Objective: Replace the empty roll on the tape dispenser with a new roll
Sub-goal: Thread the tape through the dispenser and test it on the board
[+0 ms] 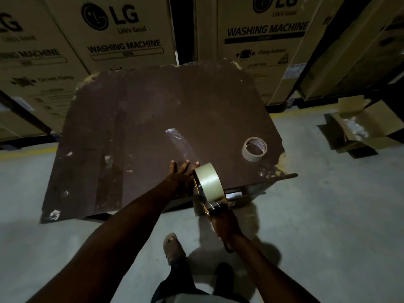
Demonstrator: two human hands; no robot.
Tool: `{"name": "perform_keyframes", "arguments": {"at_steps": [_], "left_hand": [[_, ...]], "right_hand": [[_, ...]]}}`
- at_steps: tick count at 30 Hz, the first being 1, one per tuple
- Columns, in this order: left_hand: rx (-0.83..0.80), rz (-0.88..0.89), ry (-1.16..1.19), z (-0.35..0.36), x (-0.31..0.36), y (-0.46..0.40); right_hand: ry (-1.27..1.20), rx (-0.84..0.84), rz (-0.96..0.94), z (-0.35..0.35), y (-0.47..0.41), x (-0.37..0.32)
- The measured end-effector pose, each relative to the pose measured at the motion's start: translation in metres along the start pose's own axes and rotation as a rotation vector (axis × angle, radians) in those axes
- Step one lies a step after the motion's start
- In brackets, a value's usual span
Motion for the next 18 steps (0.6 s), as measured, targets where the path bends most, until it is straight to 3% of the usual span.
{"name": "perform_keyframes", "arguments": {"at_steps": [3, 10, 18], "left_hand": [[-0.119, 0.030, -0.061, 0.011, 0.019, 0.008], [-0.157, 0.085, -0.018, 0.026, 0.026, 0.010], [-0.194, 0.112, -0.013, 0.020, 0.028, 0.011]], "right_hand": [[0.069, 0.073, -0.004, -0.002, 0.007, 0.020], [0.051, 0.094, 0.142, 0.003, 0.011, 0.059], [0.081, 0.113, 0.170, 0.006, 0.015, 0.085]]}}
Point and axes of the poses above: each hand's wrist, its own y-axis away from the middle knuckle, its own z-axis out of the palm, x = y × z, the point moved 8 cm from there along -y, towards the middle knuckle, and after that the axes turned 11 degrees about z, right-handed, at the moved point
